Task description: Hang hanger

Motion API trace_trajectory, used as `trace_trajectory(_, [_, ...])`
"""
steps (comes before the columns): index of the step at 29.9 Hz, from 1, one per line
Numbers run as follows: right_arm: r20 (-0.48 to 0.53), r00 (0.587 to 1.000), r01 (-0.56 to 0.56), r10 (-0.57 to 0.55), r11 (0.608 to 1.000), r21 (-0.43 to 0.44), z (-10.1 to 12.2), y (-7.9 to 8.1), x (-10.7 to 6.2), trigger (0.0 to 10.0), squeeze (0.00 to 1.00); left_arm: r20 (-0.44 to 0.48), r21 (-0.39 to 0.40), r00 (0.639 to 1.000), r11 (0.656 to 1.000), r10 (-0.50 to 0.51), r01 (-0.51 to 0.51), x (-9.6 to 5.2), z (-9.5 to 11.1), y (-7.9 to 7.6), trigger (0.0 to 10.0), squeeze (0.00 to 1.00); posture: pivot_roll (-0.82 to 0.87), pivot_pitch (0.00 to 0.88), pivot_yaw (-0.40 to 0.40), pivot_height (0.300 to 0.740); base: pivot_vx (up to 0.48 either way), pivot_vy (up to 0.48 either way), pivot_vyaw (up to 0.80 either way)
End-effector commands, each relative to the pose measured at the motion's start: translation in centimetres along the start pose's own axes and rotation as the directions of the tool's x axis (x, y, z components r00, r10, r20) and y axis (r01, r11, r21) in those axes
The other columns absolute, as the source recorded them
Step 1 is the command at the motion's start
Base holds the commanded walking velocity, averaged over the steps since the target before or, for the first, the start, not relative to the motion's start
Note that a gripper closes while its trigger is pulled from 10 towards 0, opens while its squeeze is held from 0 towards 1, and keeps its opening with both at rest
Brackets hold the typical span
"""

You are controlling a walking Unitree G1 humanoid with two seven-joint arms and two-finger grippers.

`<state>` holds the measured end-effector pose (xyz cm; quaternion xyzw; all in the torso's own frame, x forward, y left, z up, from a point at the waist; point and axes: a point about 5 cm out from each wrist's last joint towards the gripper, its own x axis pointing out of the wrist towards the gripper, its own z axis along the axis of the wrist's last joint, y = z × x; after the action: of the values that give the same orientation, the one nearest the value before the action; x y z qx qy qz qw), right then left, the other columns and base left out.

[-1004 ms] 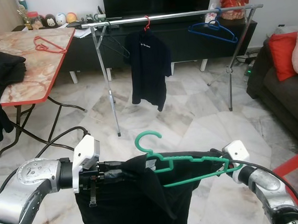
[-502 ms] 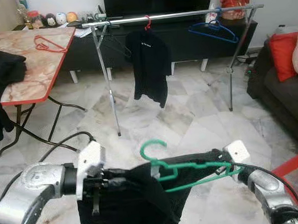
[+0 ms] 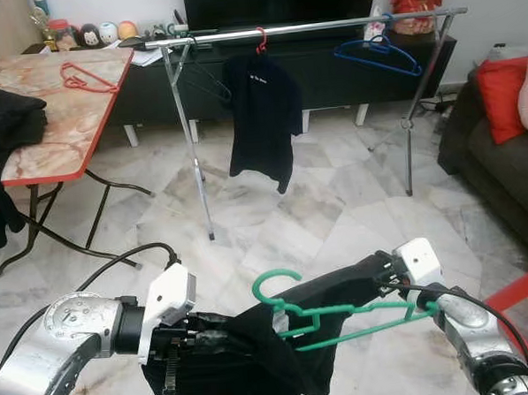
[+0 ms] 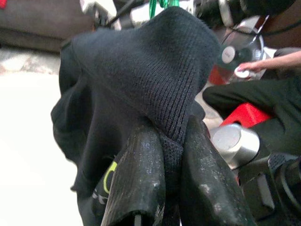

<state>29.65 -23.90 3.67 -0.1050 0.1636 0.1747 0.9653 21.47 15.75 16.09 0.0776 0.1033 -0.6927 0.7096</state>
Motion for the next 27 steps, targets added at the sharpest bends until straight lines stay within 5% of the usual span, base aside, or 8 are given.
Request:
trace_trajectory(1, [-0.041, 0.995, 0.089, -0.088, 0.996, 0.032, -0.5, -1.2, -0.5, 0.0, 0.0, 0.04, 0.045, 0.998, 0.998, -0.044, 0.043, -0.5, 1.2, -0.5, 10.0, 0.0, -0.02, 0.0, -0.04, 0.74, 0.0, 0.0, 0.0])
trace_trajectory(9, [-0.121, 0.983, 0.146, -0.139, 0.988, 0.051, -1.6, -1.4, -0.8, 0.0, 0.0, -0.031, 0.06, 0.987, 0.986, -0.156, 0.157, -0.6, 1.2, -1.4, 10.0, 0.0, -0.01, 0.0, -0.042, 0.74, 0.0, 0.0, 0.0])
trace_trajectory(13, [-0.153, 0.978, 0.15, -0.14, 0.987, 0.059, -2.4, -1.1, -1.0, 0.0, 0.0, 0.113, 0.071, 0.993, 0.997, -0.034, 0.026, -0.9, 2.6, 0.1, 10.0, 0.0, -0.01, 0.0, -0.04, 0.74, 0.0, 0.0, 0.0])
trace_trajectory(17, [-0.183, 0.975, 0.14, -0.127, 0.988, 0.062, -3.4, -0.4, -1.2, 0.0, 0.0, 0.264, 0.077, 0.959, 0.989, 0.104, -0.128, -0.9, 3.8, 1.3, 10.0, 0.0, -0.01, 0.0, -0.041, 0.74, 0.0, 0.0, 0.0])
trace_trajectory(25, [-0.223, 0.97, 0.12, -0.1, 0.989, 0.082, -4.9, 0.6, -1.8, 0.0, 0.0, 0.372, 0.035, 0.914, 0.981, 0.166, -0.192, -0.7, 4.6, 1.6, 10.0, 0.0, -0.01, 0.0, -0.041, 0.74, 0.0, 0.0, 0.0])
trace_trajectory(26, [-0.22, 0.972, 0.102, -0.08, 0.991, 0.088, -5.0, 0.9, -1.8, 3.2, 0.0, 0.361, 0.019, 0.896, 0.959, 0.256, -0.282, -0.3, 4.6, 2.7, 10.0, 0.0, -0.01, 0.0, -0.04, 0.74, 0.0, 0.0, 0.0])
trace_trajectory(27, [-0.218, 0.973, 0.092, -0.071, 0.992, 0.09, -5.0, 1.0, -1.8, 3.2, 0.0, 0.351, 0.017, 0.888, 0.947, 0.295, -0.321, -0.1, 4.5, 3.2, 10.0, 0.0, -0.01, 0.0, -0.04, 0.74, 0.0, 0.0, 0.0])
